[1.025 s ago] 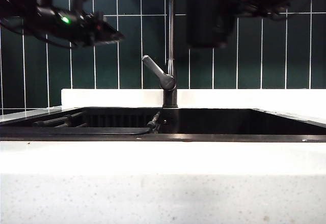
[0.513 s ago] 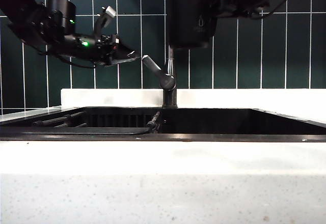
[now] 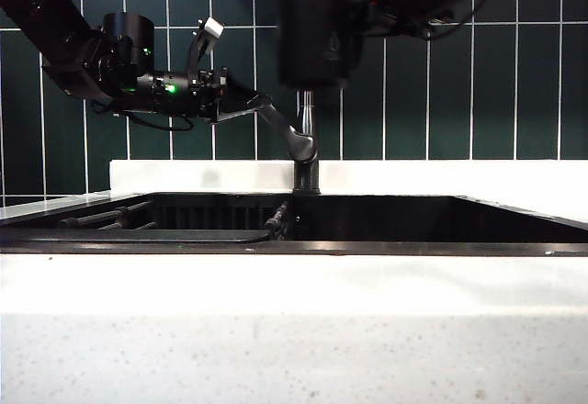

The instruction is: Pick up the mug next to the sink, go to the faucet to get some water, pour the water into the sink, and finally put the mug back to its place.

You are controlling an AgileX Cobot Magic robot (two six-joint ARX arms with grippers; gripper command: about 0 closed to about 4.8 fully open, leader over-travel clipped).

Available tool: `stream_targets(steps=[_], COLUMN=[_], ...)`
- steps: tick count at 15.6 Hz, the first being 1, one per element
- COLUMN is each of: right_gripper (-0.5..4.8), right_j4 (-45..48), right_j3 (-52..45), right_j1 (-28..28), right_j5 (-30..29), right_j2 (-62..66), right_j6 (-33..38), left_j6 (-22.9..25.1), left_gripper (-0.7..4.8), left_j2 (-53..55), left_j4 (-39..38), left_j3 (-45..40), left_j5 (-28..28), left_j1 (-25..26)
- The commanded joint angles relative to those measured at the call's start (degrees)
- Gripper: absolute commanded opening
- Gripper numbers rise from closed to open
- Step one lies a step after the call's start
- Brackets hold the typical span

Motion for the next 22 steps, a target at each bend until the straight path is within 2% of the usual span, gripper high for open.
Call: stream_targets(steps=[1, 3, 6, 11, 16, 20, 22], right_gripper=[-0.03, -0.03, -0.03, -0.03, -0.03, -0.03, -0.03], right_j4=[1.97, 1.86, 1.81, 1.79, 1.79, 1.01, 0.46], right_j3=[0.52, 0.55, 0.55, 0.52, 0.52, 0.52, 0.46], right_j1=[0.33, 0.33, 0.33, 0.33, 0.33, 0.33, 0.33], right_j5=[-0.15, -0.22, -0.31, -0.33, -0.35, -0.35, -0.35], right_j2=[-0.55, -0.57, -0.57, -0.57, -0.55, -0.55, -0.55], right_j6=[0.24, 0.24, 0.26, 0.24, 0.24, 0.22, 0.24], left_j6=[-2.23, -4.63, -4.94, -4.96, -2.58, -0.55, 0.87], left_gripper=[1.87, 1.83, 1.8, 1.79, 1.79, 1.78, 1.79], left_j2=[-0.15, -0.17, -0.2, -0.2, -0.13, -0.09, -0.09], left_j4=[0.52, -0.17, -2.27, -3.28, -3.15, -3.19, -3.28], left_j3=[0.15, 0.15, 0.15, 0.15, 0.15, 0.17, 0.17], left_j5=[3.91, 8.2, 11.89, 12.0, 8.11, 7.26, 3.13], left_j1=[-0.09, -0.09, -0.2, -0.15, -0.2, -0.87, -0.98])
